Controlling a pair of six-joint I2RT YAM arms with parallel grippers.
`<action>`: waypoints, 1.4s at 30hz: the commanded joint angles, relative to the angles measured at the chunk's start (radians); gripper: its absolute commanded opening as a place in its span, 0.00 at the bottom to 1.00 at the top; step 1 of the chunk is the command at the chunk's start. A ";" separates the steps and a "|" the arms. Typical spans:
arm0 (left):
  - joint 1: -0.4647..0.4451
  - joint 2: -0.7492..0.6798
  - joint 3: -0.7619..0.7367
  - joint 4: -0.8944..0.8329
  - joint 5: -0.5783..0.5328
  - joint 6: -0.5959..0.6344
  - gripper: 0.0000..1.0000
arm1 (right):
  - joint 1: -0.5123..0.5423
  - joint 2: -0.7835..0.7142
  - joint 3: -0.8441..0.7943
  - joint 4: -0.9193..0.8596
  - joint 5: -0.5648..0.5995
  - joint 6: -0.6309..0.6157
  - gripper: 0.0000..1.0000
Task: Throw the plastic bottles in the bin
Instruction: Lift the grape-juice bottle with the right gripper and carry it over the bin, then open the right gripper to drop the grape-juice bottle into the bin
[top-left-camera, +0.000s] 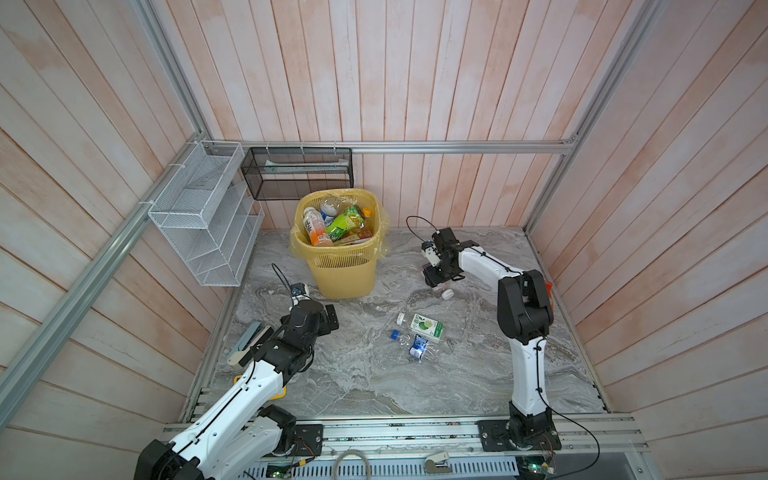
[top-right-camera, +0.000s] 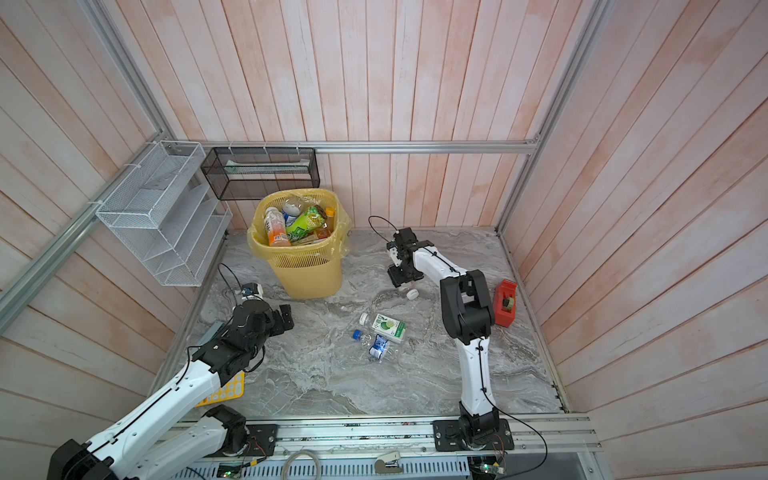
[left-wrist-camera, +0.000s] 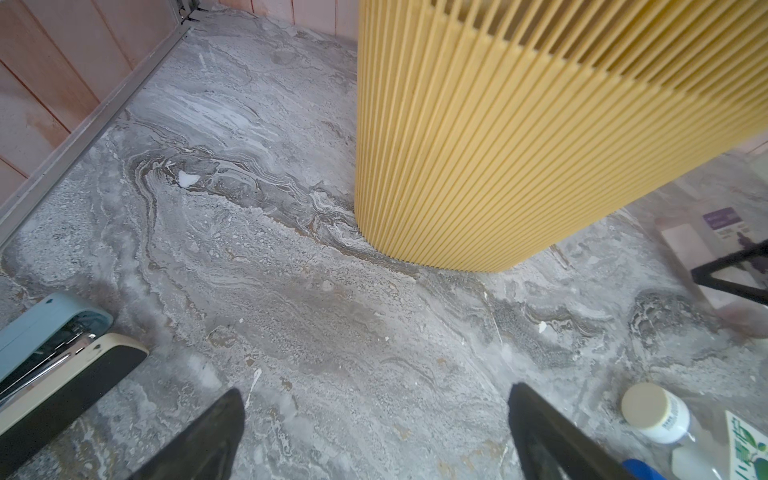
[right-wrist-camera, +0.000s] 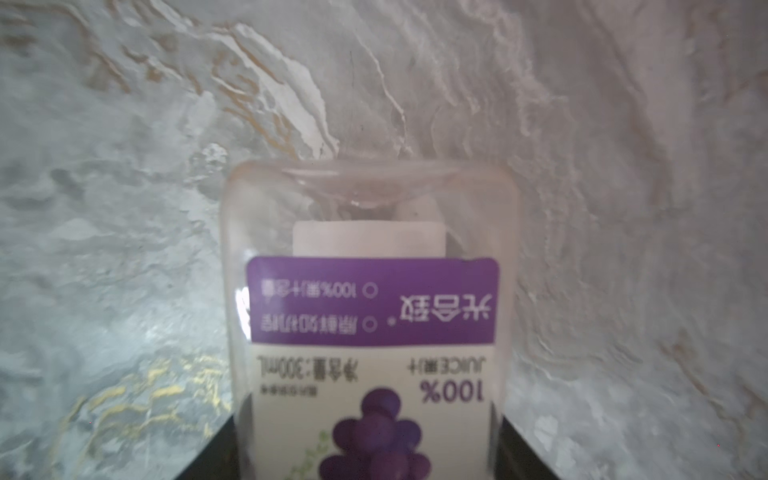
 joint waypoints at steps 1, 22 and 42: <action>0.011 -0.029 -0.025 0.004 -0.020 -0.021 1.00 | -0.022 -0.225 -0.085 0.200 -0.075 0.065 0.47; 0.061 -0.037 -0.015 0.012 0.033 -0.011 1.00 | 0.229 -0.305 0.191 0.824 -0.451 0.582 0.45; 0.061 -0.057 -0.020 -0.019 0.034 -0.014 1.00 | 0.286 -0.301 0.414 0.387 -0.095 0.300 0.99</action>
